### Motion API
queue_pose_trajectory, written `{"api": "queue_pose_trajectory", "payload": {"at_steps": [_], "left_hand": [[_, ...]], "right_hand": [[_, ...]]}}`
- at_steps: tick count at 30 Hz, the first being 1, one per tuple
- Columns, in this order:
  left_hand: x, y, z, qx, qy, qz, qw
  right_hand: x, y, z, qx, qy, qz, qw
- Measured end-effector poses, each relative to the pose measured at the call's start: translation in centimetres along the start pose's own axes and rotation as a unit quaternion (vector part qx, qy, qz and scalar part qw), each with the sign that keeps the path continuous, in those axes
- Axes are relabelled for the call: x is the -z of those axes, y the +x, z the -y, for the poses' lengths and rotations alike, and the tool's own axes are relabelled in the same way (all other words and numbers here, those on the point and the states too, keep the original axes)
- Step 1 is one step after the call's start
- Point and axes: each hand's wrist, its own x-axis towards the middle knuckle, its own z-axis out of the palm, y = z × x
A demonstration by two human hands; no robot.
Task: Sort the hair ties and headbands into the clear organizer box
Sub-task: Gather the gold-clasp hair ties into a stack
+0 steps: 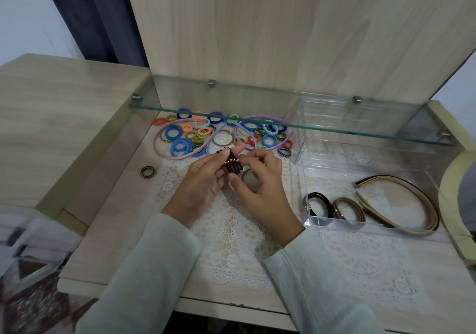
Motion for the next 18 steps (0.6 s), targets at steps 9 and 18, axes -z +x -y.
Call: {"api": "queue_pose_trajectory", "payload": {"at_steps": [9,18], "left_hand": [[-0.6,-0.6,-1.2,0.048,-0.075,0.013,0.996],[-0.9,-1.2,-1.2,0.031,-0.076,0.047,0.996]], "right_hand": [[0.2,0.1,0.8,-0.061,0.038,0.034,0.997],[0.2,0.3,1.0,-0.085,0.033,0.075,0.993]]}}
